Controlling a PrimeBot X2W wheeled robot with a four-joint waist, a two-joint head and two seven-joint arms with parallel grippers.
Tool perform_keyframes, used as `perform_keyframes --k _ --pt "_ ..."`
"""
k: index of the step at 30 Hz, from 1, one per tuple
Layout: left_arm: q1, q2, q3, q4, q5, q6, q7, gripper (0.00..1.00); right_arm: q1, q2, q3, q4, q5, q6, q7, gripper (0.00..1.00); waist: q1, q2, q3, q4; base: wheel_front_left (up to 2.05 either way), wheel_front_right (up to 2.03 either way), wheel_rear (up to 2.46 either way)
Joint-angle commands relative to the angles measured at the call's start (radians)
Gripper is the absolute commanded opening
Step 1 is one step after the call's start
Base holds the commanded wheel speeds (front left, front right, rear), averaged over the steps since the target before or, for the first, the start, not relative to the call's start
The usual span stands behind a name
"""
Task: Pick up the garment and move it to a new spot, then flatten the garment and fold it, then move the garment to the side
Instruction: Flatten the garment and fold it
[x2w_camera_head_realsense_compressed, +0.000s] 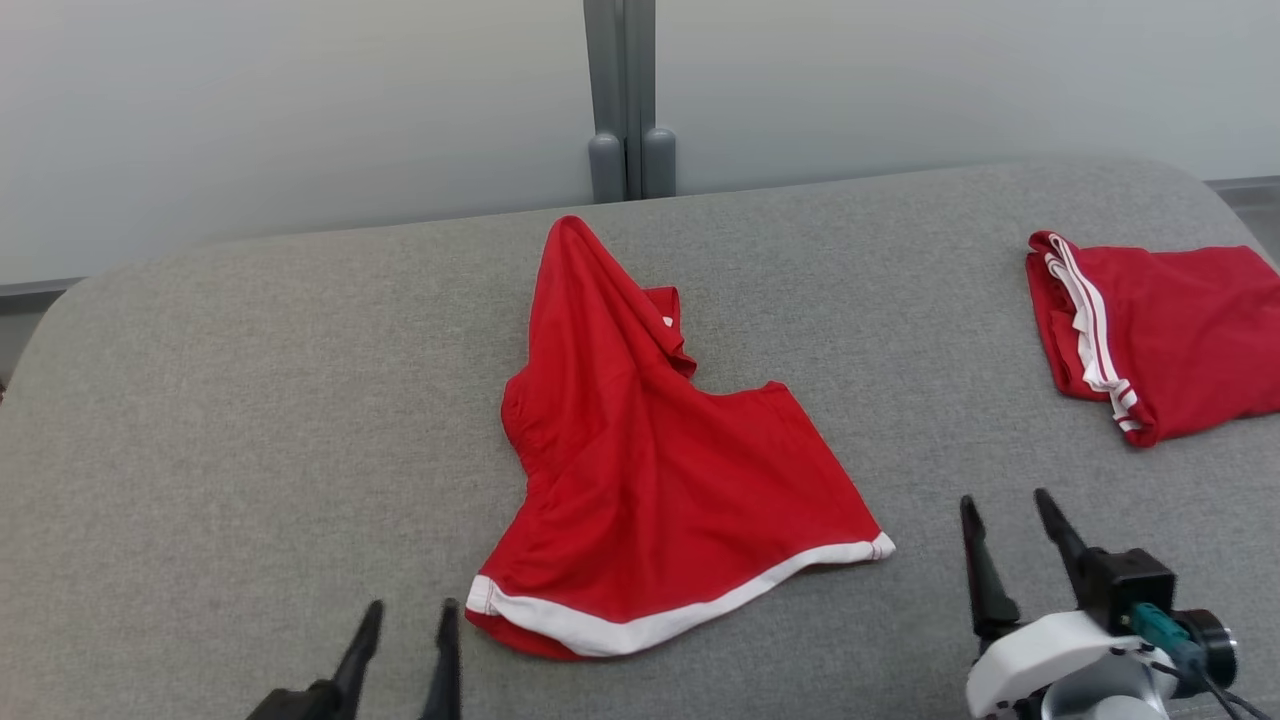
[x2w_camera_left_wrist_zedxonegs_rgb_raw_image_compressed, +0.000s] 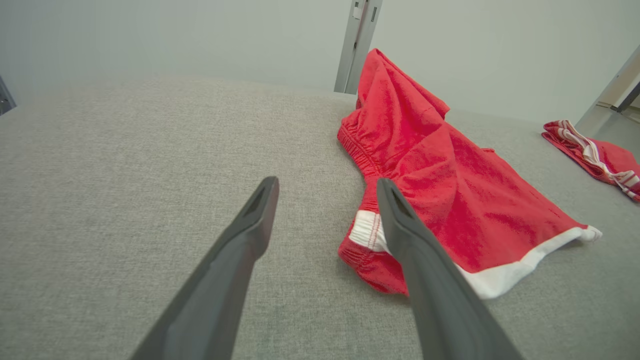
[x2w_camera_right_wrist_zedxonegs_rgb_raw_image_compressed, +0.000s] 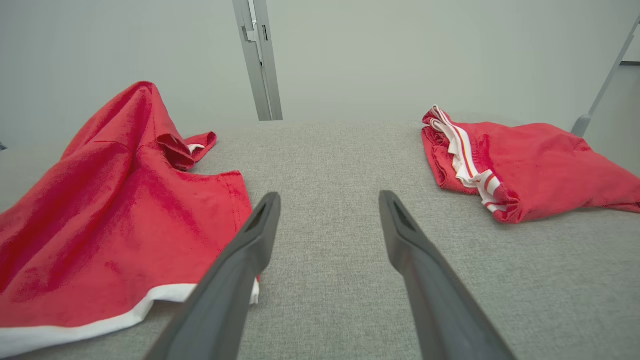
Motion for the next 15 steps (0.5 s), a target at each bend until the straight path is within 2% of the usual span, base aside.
perform_keyframes --k 1,11,15 --pt "-0.037 0.022 -0.031 0.015 0.004 -0.006 0.021 1.00 -0.025 0.000 0.024 0.045 -0.012 -0.002 0.011 1.00 0.0000 0.0000 0.009 -0.004 0.00 0.00 0.00" --pt "-0.143 0.134 -0.160 0.033 -0.087 -0.012 0.280 1.00 -0.188 -0.002 0.170 0.211 -0.011 -0.002 0.247 1.00 0.0000 0.0000 0.079 -0.017 0.00 0.00 0.00" --pt "-0.166 0.179 -0.209 0.017 -0.129 -0.011 0.315 1.00 -0.212 -0.003 0.203 0.246 0.000 -0.002 0.306 1.00 0.0000 0.0000 0.105 -0.017 0.00 0.00 0.00"
